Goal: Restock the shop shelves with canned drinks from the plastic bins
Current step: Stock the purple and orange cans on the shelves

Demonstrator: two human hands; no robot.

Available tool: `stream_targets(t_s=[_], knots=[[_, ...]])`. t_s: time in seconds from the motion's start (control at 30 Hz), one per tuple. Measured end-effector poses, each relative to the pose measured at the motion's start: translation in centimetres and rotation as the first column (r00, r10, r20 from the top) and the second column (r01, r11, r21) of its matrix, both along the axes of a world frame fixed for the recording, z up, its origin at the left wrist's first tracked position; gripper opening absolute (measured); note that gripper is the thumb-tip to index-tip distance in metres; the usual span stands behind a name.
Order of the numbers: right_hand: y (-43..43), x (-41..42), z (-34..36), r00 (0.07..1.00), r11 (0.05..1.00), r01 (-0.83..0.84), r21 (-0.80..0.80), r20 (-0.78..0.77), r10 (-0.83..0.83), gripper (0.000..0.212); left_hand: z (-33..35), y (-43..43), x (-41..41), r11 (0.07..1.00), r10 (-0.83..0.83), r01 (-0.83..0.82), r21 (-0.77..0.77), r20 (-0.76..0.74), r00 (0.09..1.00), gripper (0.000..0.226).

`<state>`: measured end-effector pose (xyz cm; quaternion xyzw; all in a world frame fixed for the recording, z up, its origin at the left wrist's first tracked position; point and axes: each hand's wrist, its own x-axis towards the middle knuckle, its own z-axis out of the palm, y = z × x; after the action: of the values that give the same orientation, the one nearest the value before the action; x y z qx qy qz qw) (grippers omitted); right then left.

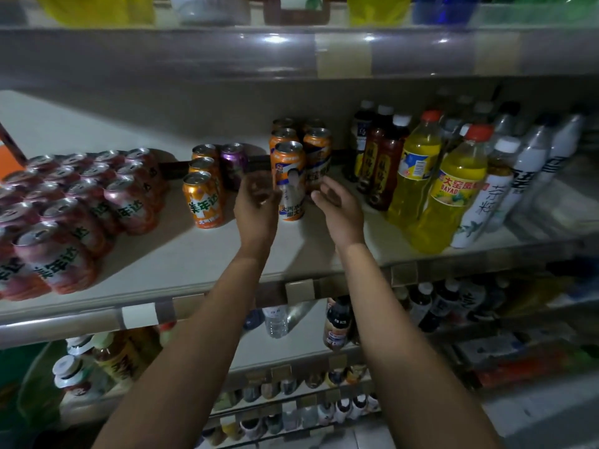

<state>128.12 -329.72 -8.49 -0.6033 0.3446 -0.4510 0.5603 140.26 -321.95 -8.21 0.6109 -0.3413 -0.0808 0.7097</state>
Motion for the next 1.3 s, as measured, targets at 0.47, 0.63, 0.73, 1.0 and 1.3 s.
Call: stream_targets(t_s=[0.47, 0.63, 0.73, 1.0, 1.3], knots=[[9.0, -14.5, -3.6, 0.88, 0.879, 0.476, -0.031, 0.015, -0.475, 0.038, -3.3, 2.1, -15.3, 0.707, -0.685, 0.698, 0.11, -0.137, 0.715, 0.037], [14.1, -24.1, -7.3, 0.761, 0.76, 0.648, 0.046, -0.061, -0.646, 0.037, -7.6, 3.2, -24.4, 0.503, -0.829, 0.849, 0.159, -0.188, 0.526, 0.036], [16.9, -29.0, -10.1, 0.672, 0.662, 0.741, 0.115, -0.091, -0.735, 0.039, -10.2, 4.7, -29.8, 0.376, -0.876, 0.906, 0.194, -0.245, 0.416, 0.035], [21.5, -39.5, -16.9, 0.453, 0.411, 0.857, 0.311, -0.073, -0.888, 0.039, -16.4, 7.3, -40.9, 0.105, -0.889, 0.95, 0.294, -0.4, 0.222, 0.033], [22.7, -48.0, -19.3, 0.295, 0.225, 0.949, 0.219, -0.378, -0.877, 0.025, -19.6, 7.9, -48.6, 0.009, -0.907, 0.901, 0.433, -0.377, 0.19, 0.042]])
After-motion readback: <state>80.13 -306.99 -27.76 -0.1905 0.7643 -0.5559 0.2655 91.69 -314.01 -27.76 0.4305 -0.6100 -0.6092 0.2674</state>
